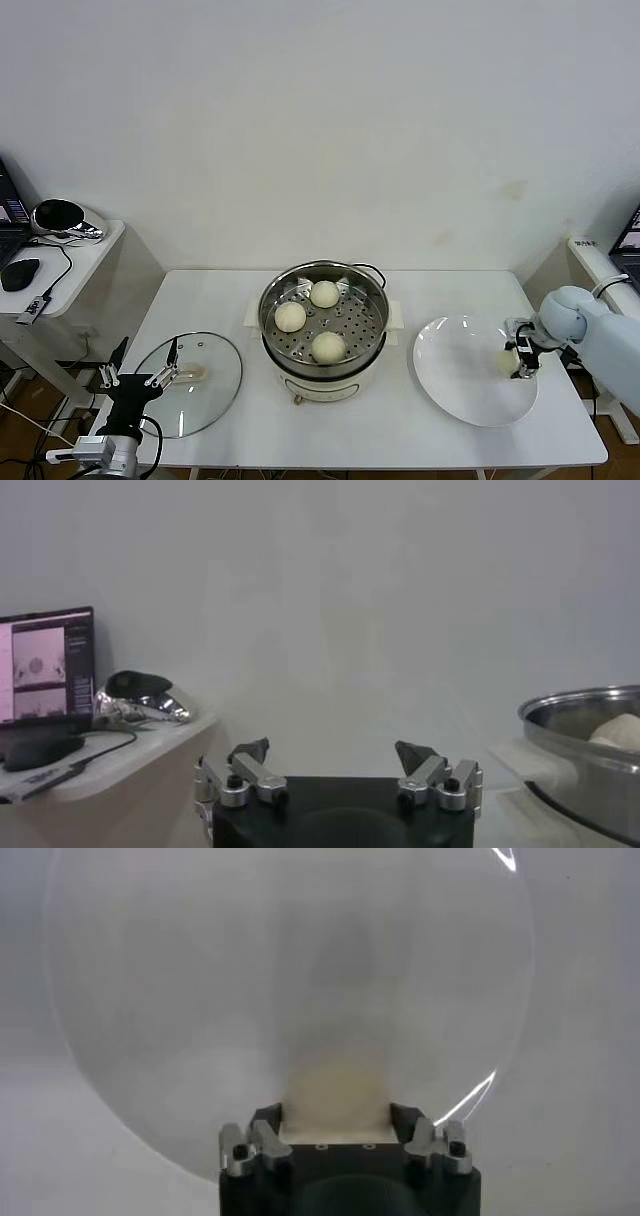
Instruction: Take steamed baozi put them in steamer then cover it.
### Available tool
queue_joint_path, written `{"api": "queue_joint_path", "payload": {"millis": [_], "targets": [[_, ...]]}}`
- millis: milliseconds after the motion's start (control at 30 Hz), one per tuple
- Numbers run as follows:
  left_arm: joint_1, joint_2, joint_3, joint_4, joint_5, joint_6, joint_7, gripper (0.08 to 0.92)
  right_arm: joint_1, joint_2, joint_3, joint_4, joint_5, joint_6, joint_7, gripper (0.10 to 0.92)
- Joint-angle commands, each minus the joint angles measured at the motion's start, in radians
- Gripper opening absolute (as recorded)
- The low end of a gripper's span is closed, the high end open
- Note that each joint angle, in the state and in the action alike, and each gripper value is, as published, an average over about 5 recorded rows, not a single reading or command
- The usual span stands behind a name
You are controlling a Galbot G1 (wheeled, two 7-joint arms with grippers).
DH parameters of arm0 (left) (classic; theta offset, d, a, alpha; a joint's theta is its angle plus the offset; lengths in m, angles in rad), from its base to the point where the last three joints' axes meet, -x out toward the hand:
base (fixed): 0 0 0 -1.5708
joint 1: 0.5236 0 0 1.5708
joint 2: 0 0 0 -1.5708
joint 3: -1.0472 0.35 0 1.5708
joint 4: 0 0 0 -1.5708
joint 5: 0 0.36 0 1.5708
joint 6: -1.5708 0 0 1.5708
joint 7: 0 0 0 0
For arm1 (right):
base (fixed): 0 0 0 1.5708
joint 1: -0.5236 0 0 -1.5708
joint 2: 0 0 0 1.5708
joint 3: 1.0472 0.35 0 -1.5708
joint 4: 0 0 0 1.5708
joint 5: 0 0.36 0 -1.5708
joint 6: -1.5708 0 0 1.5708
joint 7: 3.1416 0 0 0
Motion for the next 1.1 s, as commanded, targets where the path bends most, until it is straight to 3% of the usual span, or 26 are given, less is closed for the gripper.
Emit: {"api": "queue_joint_path", "payload": {"millis": [33, 333, 500, 767, 1100], "targets": [[0.001, 0.002, -0.003, -0.002, 0.0, -0.001, -0.001, 0.823, 0.042, -0.032, -0.037, 0.055, 0.03, -0.016, -0.024, 0.593], [-0.008, 0.004, 0.005, -0.003, 0.0, 0.001, 0.0, 0.823, 0.4, -0.118, -0.315, 0.207, 0.221, -0.072, -0.056, 0.556], [-0.015, 0.012, 0.013, 0.002, -0.001, 0.001, 0.0, 0.823, 0.746, -0.093, -0.58, 0.298, 0.424, -0.137, -0.059, 0.56], [-0.033, 0.024, 0.022, 0.007, -0.006, 0.004, 0.0, 0.823, 1.138, 0.148, -0.862, 0.384, 0.76, -0.307, 0.033, 0.568], [-0.038, 0.022, 0.019, 0.015, -0.005, -0.004, -0.002, 0.823, 1.11, 0.445, -0.859, 0.348, 1.044, -0.473, 0.204, 0.577]]}}
